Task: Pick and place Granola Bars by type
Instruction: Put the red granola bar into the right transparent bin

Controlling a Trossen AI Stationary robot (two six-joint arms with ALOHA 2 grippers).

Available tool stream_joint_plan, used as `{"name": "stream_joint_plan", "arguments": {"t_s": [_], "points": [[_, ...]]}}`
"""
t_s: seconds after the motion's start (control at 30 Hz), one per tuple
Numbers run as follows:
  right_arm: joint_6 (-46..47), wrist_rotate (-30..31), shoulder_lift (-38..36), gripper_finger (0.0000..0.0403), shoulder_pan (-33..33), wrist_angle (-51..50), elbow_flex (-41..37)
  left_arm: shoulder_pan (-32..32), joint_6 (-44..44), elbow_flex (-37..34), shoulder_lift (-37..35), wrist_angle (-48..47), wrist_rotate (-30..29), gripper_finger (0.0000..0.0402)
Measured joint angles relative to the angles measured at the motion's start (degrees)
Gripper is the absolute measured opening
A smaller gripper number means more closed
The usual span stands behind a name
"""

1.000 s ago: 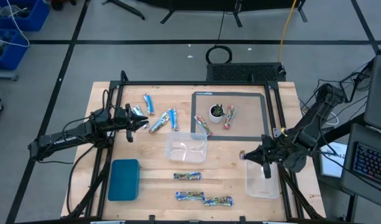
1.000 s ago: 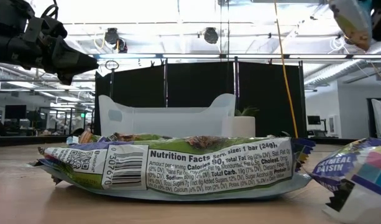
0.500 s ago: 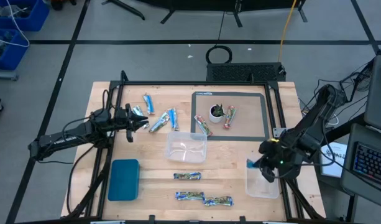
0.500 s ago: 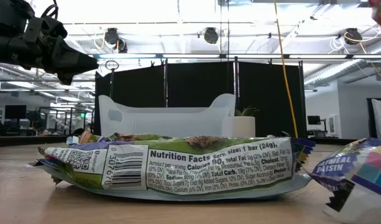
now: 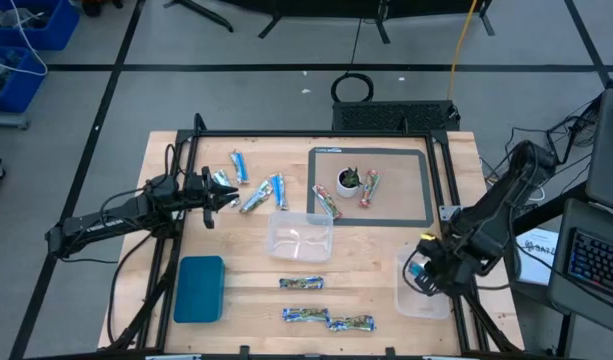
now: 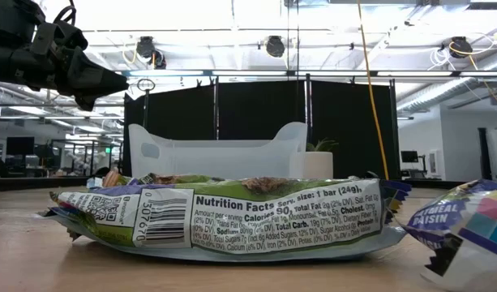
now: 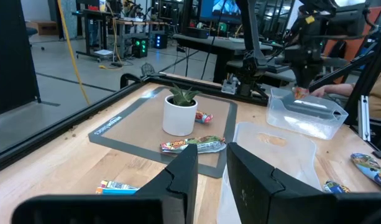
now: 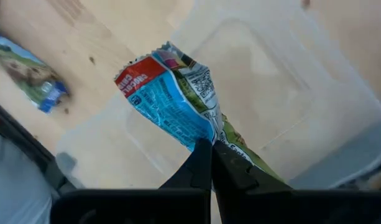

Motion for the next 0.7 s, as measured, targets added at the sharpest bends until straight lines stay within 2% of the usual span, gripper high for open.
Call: {"name": "stream_joint_plan", "arguments": {"t_s": [0.07, 0.43, 0.7], "points": [[-0.17, -1.47, 1.09, 0.0, -0.52, 0.13, 0.0, -0.02, 0.01, 0.0, 0.0, 0.01, 0.0, 0.0093], [-6.28, -1.63, 3.04, 0.0, -4.08, 2.06, -0.04, -0.01, -0.01, -0.02, -0.01, -0.02, -0.02, 0.0093], [-6.51, -1.65, 3.02, 0.0, -5.73, 2.13, -0.04, 0.01, -0.01, 0.0, -0.01, -0.01, -0.02, 0.0093]]}}
